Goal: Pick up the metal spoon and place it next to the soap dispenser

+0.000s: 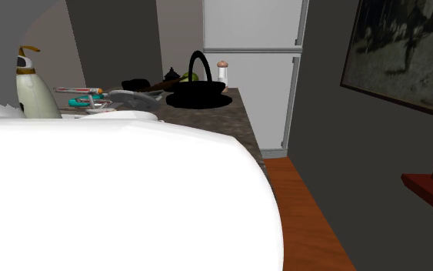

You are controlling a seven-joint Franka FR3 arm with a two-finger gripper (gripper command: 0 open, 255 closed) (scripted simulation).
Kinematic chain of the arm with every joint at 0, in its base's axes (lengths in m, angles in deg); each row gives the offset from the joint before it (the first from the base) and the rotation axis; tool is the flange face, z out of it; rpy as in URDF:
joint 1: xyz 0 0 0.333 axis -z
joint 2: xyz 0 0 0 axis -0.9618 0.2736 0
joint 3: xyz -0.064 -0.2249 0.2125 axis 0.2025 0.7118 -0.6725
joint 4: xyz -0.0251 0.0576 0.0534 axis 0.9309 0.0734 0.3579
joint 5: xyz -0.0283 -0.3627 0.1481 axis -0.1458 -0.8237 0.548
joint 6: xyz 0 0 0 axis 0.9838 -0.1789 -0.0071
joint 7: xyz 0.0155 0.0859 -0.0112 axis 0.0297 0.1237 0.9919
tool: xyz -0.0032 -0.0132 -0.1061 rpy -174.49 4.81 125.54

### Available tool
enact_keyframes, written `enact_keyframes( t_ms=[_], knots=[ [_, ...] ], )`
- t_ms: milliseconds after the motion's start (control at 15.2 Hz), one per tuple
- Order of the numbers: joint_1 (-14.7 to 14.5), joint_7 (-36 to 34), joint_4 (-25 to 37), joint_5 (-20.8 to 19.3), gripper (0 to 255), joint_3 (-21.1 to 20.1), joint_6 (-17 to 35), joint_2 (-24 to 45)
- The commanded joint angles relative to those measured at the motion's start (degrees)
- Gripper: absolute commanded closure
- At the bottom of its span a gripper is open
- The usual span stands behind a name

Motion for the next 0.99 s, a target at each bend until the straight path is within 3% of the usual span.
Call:
enact_keyframes(
  t_ms=[0,264,792,858,924],
  knots=[
    [-0.1,-0.4,-0.9,-0.8,255,-0.1,1.8,1.1],
    [-0.4,-1.4,-2.2,-2.6,255,0.0,4.9,3.5],
    [-0.4,-1.4,-2.2,-2.5,255,0.0,4.9,3.5],
    [-0.4,-1.4,-2.2,-2.5,0,0.0,4.9,3.5],
    [-0.4,-1.4,-2.2,-2.5,0,0.0,4.9,3.5]
  ],
)
